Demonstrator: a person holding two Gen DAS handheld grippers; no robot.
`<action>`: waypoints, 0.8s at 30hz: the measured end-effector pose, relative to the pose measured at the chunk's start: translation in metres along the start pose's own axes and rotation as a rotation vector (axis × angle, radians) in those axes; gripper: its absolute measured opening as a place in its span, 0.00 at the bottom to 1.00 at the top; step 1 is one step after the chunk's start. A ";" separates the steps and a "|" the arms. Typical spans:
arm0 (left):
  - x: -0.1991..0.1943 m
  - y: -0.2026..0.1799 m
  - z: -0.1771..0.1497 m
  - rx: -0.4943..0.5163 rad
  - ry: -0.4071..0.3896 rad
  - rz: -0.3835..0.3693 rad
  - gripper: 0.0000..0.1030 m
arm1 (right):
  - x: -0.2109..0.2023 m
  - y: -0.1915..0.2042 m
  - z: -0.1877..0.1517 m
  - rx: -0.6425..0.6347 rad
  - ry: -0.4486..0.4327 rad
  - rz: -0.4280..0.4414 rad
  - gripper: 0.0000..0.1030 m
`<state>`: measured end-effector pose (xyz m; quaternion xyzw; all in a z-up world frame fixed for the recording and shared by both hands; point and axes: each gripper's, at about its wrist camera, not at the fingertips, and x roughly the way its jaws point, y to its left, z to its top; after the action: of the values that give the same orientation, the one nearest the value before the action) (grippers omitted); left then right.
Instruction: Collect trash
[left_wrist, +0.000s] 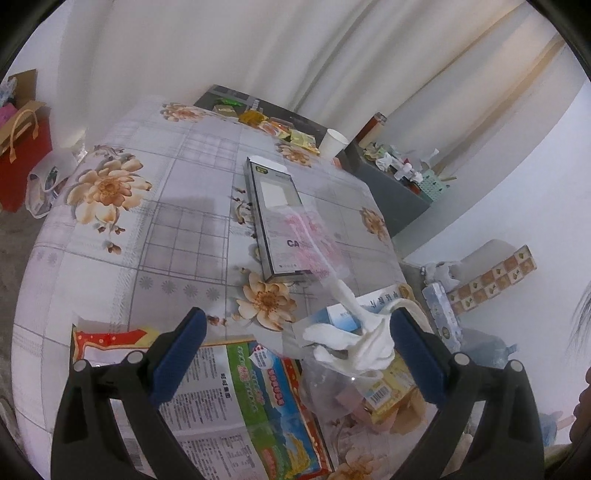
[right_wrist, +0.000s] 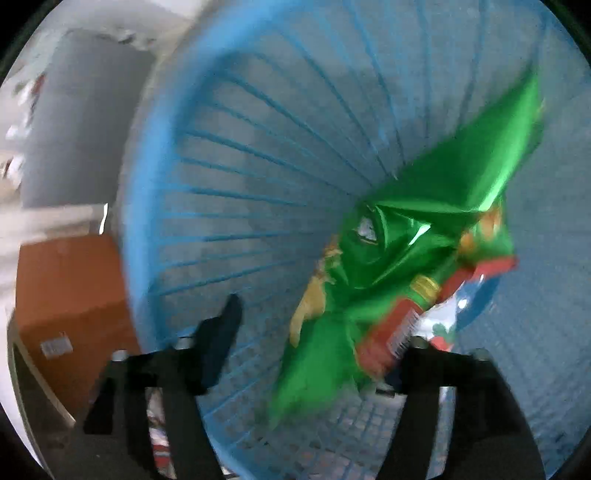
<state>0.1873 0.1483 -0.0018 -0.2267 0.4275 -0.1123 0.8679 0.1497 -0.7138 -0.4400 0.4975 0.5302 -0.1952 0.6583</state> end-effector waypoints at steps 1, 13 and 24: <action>-0.001 0.000 -0.001 0.000 0.001 -0.007 0.95 | -0.012 -0.001 -0.003 -0.017 -0.006 0.021 0.69; -0.055 0.017 -0.023 0.016 -0.080 -0.067 0.95 | -0.184 0.007 -0.095 -0.110 -0.224 0.189 0.73; -0.103 0.058 -0.057 0.051 -0.166 0.022 0.95 | -0.284 0.153 -0.290 -0.518 -0.184 0.530 0.75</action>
<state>0.0789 0.2216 0.0111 -0.2084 0.3537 -0.0941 0.9070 0.0204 -0.4751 -0.1013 0.4150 0.3537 0.0783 0.8346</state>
